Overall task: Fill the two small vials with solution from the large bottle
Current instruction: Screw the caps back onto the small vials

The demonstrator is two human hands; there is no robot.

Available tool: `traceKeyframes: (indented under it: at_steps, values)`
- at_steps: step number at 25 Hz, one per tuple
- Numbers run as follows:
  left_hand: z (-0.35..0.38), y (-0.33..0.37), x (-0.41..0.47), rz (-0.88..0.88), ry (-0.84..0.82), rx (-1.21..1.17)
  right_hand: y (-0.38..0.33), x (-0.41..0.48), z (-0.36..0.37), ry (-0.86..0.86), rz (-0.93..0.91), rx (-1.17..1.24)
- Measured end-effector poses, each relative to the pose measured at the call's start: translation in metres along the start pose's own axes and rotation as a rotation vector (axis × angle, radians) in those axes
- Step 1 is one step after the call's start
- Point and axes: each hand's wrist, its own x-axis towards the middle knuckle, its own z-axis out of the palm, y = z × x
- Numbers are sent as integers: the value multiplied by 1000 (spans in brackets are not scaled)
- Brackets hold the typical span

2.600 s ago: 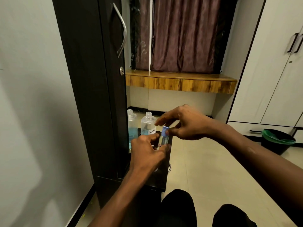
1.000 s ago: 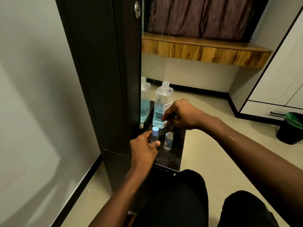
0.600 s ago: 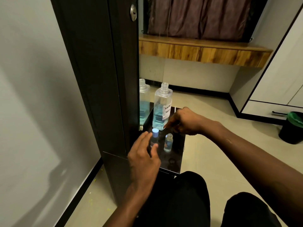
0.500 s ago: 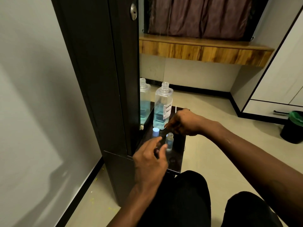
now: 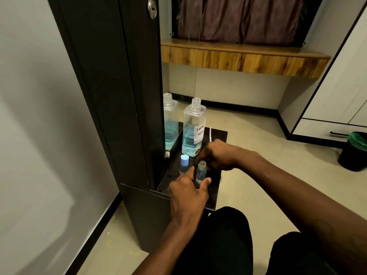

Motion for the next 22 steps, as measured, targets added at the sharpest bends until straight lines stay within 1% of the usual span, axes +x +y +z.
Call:
traceKeyframes:
  at_steps: [5, 9, 12, 17, 20, 22]
  values:
    - [3, 1, 4, 6, -51, -10, -2, 3, 5, 18, 2, 7]
    - [3, 3, 7, 3, -58, -80, -4, -2, 2, 69, 25, 82]
    - [-2, 6, 8, 28, -45, -129, -5, -15, -12, 166, 33, 151]
    - [-26, 27, 16, 113, 51, -163, -5, -58, -56, 370, 52, 275]
    - [-40, 46, 17, 185, 99, -176, -15, -89, -86, 428, 10, 336]
    - [-48, 57, 15, 225, 99, -177, -23, -106, -104, 473, -18, 366]
